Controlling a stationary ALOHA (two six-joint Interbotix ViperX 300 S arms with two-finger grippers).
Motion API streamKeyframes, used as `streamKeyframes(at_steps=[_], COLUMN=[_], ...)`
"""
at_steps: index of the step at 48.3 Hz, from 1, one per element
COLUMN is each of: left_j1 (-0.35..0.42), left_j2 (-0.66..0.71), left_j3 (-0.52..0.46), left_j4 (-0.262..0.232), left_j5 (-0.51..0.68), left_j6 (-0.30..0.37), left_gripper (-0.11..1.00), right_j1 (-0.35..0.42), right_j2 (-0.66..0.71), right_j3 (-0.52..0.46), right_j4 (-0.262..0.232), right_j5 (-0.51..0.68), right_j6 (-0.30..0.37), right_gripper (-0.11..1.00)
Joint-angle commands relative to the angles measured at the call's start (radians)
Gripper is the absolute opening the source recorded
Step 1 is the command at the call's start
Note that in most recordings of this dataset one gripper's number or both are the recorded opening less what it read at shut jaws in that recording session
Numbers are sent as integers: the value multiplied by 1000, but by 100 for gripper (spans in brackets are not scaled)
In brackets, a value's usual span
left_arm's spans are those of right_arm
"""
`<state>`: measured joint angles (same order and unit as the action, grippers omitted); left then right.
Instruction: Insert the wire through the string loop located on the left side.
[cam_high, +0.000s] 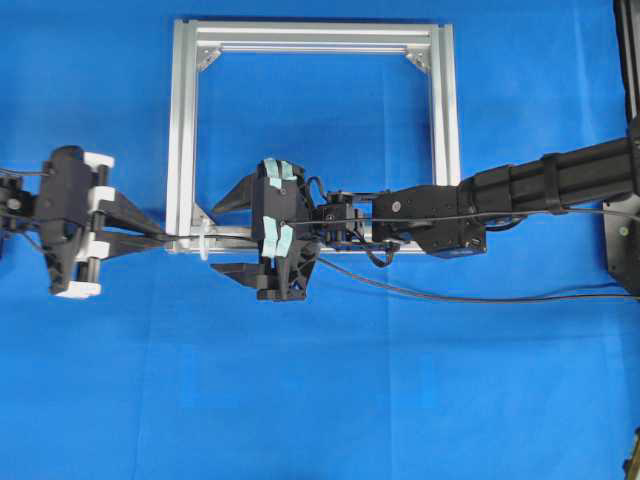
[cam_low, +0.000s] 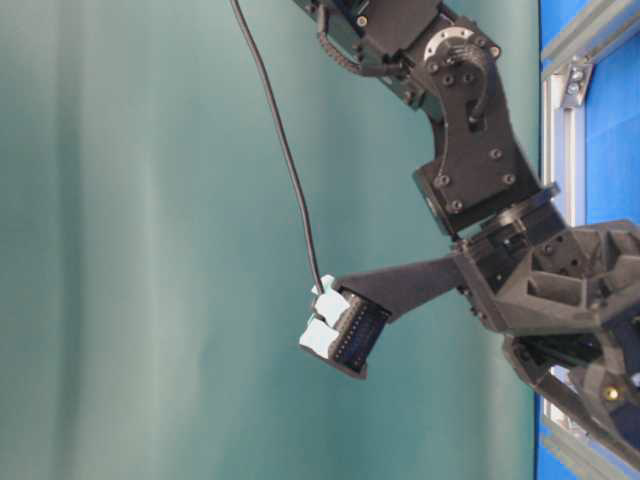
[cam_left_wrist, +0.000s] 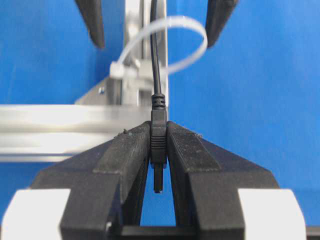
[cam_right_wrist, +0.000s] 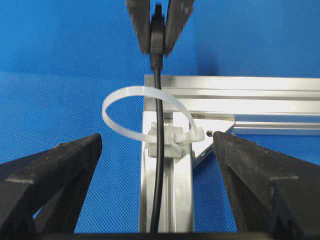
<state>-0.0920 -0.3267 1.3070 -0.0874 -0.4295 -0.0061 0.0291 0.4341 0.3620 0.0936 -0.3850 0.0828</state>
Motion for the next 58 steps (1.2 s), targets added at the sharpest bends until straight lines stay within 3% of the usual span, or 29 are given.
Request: streamKeyframes(at_steps=[1, 30, 58], left_j1=[2, 2, 2], left_j2=[-74, -541, -526], left_j3=[21, 97, 98], left_j4=[2, 2, 2], left_j5=[31, 380, 385], left_j6=[-5, -107, -110], left_gripper=[8, 8, 8], right_j1=[0, 0, 3], right_j2=[-29, -31, -29], right_j3=[-6, -5, -5], right_j4=[3, 2, 2], right_j5=[-3, 0, 0], right_j6=[2, 2, 0], right_gripper=[93, 93, 93])
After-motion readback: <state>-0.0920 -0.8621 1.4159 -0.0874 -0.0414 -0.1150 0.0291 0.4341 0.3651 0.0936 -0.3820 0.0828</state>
